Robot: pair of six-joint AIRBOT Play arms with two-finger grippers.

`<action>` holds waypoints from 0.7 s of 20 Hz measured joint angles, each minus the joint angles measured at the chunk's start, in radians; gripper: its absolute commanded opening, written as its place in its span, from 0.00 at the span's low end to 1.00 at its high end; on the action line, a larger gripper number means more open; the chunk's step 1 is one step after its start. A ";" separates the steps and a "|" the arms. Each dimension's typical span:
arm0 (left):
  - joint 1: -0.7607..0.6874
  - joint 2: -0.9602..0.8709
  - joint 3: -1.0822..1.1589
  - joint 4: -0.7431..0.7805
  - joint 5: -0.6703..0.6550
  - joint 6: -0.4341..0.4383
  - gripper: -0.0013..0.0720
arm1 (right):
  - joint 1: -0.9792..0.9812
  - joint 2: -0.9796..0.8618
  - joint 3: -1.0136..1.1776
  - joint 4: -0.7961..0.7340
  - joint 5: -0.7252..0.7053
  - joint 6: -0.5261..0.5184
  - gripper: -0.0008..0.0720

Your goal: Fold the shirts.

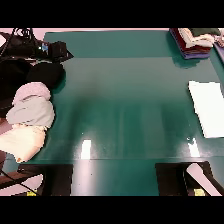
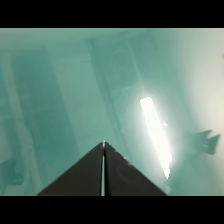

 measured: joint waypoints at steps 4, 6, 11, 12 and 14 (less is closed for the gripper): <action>0.000 0.000 0.000 -0.003 -0.009 0.000 0.05 | 0.187 0.000 0.035 0.136 0.062 0.000 0.65; 0.000 0.000 0.000 -0.005 -0.009 0.000 0.05 | 0.330 0.000 0.041 0.170 0.082 0.000 0.60; 0.000 0.000 0.000 -0.007 0.018 0.000 0.05 | 0.690 0.000 0.047 0.204 0.075 0.001 0.03; 0.000 0.000 0.000 -0.007 0.029 0.000 0.05 | 0.753 0.000 0.048 0.206 0.067 0.000 0.03; 0.000 0.000 0.000 -0.007 0.049 0.000 0.05 | 0.858 0.000 0.048 0.209 0.055 -0.005 0.03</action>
